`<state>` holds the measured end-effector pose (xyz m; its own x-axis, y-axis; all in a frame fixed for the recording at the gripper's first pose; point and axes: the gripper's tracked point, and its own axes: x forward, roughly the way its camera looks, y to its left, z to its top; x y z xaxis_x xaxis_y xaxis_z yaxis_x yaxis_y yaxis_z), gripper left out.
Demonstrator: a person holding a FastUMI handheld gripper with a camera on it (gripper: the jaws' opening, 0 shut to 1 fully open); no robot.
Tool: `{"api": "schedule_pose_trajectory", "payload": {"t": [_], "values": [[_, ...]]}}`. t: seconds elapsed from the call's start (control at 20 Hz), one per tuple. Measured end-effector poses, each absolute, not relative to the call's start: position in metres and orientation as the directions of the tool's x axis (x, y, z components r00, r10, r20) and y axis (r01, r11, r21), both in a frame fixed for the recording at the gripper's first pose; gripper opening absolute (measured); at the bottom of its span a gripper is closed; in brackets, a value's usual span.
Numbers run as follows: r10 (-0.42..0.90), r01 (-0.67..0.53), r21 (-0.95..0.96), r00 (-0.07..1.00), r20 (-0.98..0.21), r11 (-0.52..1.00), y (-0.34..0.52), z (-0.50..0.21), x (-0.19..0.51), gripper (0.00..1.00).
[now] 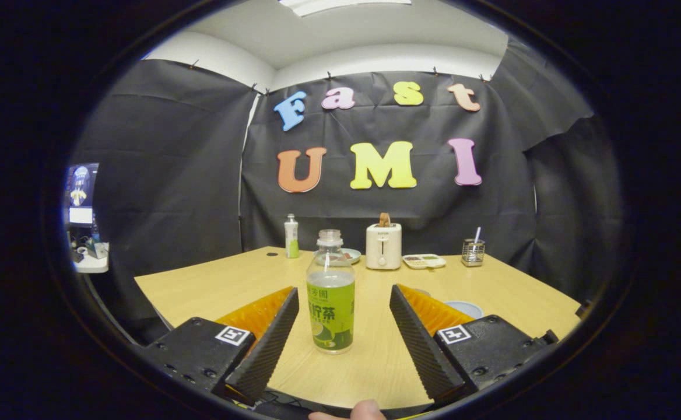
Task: Take the bottle from table, then pour the juice into the cup, finally place the bottle on the coaster
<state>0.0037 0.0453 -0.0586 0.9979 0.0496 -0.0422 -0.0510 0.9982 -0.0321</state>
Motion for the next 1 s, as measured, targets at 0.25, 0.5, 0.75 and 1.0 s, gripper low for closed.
{"api": "schedule_pose_trajectory", "payload": {"t": [0.25, 0.5, 0.75, 1.0], "values": [[0.056, -0.056, 0.002, 0.996, -0.067, 0.998, 0.06, -0.071, 0.016, 1.0], [-0.005, 0.01, 0.049, 0.994, -0.107, 0.999, 0.062, -0.094, 0.052, 1.0], [-0.036, 0.049, 0.077, 0.986, -0.16, 0.996, 0.072, -0.118, 0.082, 1.0], [-0.027, 0.056, 0.147, 0.982, -0.189, 0.988, 0.079, -0.127, 0.093, 1.0]]}}
